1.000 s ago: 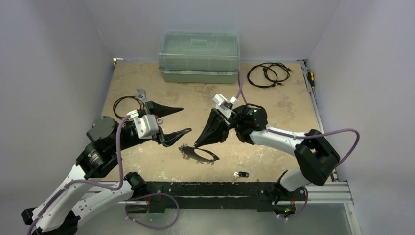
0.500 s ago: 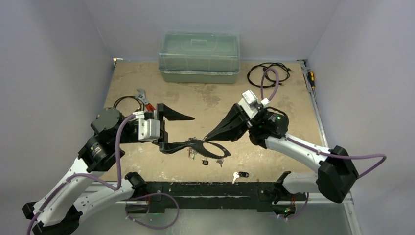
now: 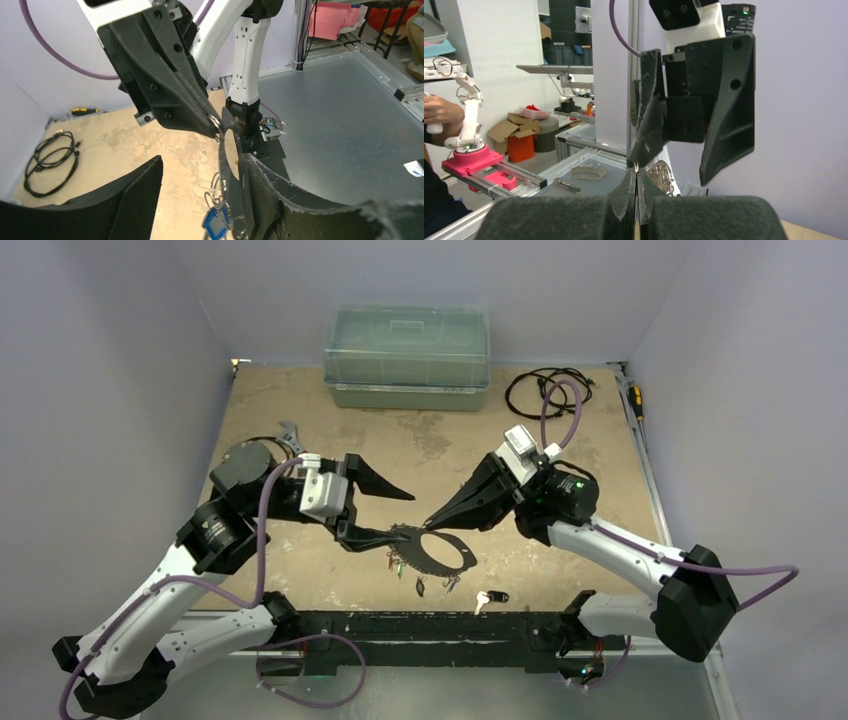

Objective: Put the keys on the keyring

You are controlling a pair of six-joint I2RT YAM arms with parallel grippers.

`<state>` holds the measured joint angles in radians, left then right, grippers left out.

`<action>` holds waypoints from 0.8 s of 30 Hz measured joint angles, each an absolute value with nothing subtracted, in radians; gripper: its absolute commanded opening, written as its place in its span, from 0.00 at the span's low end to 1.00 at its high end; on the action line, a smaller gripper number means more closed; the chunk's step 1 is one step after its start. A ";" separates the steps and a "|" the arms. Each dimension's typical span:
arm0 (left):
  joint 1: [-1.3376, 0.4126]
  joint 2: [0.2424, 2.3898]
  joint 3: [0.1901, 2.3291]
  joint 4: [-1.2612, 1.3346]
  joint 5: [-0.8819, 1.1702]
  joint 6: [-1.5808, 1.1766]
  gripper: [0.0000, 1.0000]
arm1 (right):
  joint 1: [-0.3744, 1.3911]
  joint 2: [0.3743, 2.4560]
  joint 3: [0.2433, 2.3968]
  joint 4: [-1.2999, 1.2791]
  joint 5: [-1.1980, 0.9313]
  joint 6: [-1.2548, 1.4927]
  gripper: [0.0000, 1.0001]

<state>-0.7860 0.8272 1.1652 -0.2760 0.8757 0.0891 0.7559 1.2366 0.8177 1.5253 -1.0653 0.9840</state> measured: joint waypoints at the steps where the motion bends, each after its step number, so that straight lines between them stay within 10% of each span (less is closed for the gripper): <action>1: -0.786 0.837 1.165 -0.279 0.877 0.089 0.52 | 0.756 1.234 0.818 1.526 -1.065 0.986 0.00; 10: -0.786 0.885 1.142 -0.324 0.889 0.094 0.28 | 0.752 1.229 0.818 1.526 -1.067 0.987 0.00; 13: -0.786 0.884 1.134 -0.328 0.900 0.096 0.01 | 0.751 1.229 0.818 1.526 -1.068 0.986 0.00; 24: -0.786 0.889 1.114 -0.320 0.952 0.086 0.00 | 0.746 1.257 0.818 1.530 -1.074 1.012 0.00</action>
<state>-0.7856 0.8890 1.1145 -0.3202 0.9516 0.0864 0.7460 1.2568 0.8177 1.5299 -1.0737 1.0119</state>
